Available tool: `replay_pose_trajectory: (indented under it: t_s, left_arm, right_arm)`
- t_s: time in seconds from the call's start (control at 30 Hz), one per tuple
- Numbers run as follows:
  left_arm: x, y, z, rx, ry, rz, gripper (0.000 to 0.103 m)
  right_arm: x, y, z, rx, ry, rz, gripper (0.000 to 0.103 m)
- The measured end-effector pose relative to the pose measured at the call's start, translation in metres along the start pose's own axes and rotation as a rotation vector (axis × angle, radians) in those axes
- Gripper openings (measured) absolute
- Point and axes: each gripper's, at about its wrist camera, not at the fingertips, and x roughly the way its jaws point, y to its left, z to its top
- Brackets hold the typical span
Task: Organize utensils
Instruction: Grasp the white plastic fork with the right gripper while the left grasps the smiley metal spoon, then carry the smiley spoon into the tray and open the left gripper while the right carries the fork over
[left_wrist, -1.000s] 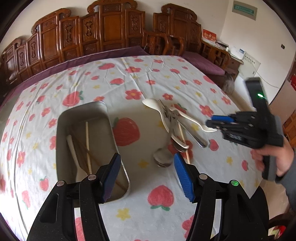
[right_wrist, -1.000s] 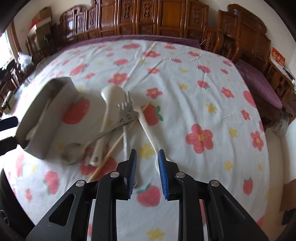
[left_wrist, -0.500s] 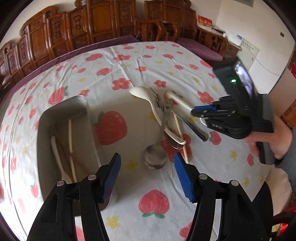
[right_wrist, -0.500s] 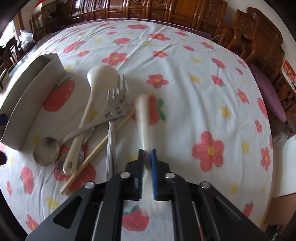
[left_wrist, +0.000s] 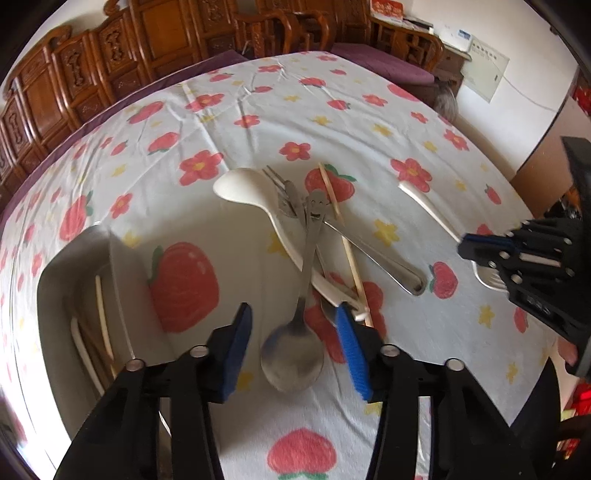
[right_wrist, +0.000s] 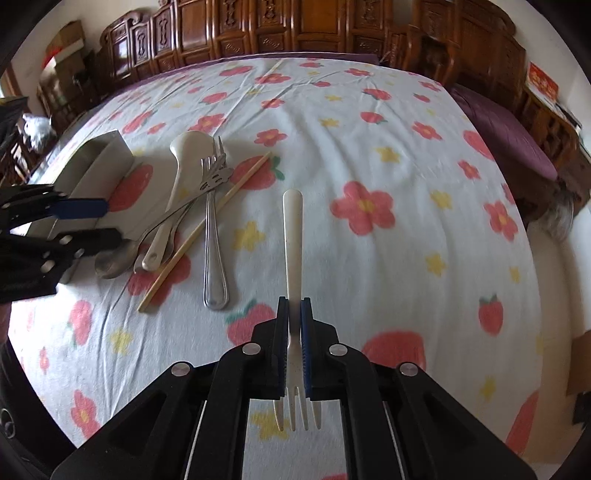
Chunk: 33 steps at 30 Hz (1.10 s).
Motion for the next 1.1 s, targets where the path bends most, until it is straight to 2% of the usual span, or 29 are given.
replay_pose_trajectory:
  t_s: [0.23, 0.43, 0.67, 0.73, 0.8, 0.97, 1.1]
  left_arm:
    - [0.026, -0.002, 0.007, 0.031, 0.083, 0.002, 0.025]
    - [0.037, -0.002, 0.008, 0.029, 0.112, -0.003, 0.024]
    - [0.041, -0.003, 0.015, 0.032, 0.107, 0.004, 0.024]
    - [0.041, -0.003, 0.015, 0.032, 0.101, -0.005, 0.019]
    - [0.04, -0.002, 0.015, 0.031, 0.097, -0.013, 0.006]
    - [0.036, 0.003, 0.012, 0.004, 0.107, -0.029, 0.005]
    - [0.021, 0.005, 0.009, -0.012, 0.073, -0.025, 0.005]
  right_arm:
    - [-0.01, -0.001, -0.011, 0.04, -0.02, 0.03, 0.007]
    - [-0.021, 0.002, -0.019, 0.045, -0.036, 0.047, 0.007]
    - [-0.028, 0.006, -0.022, 0.042, -0.044, 0.055, 0.007]
    - [-0.028, 0.008, -0.023, 0.042, -0.041, 0.059, 0.007]
    - [-0.027, 0.01, -0.025, 0.042, -0.038, 0.061, 0.007]
    - [-0.028, 0.016, -0.029, 0.042, -0.034, 0.067, 0.007]
    - [-0.033, 0.021, -0.029, 0.046, -0.043, 0.071, 0.007]
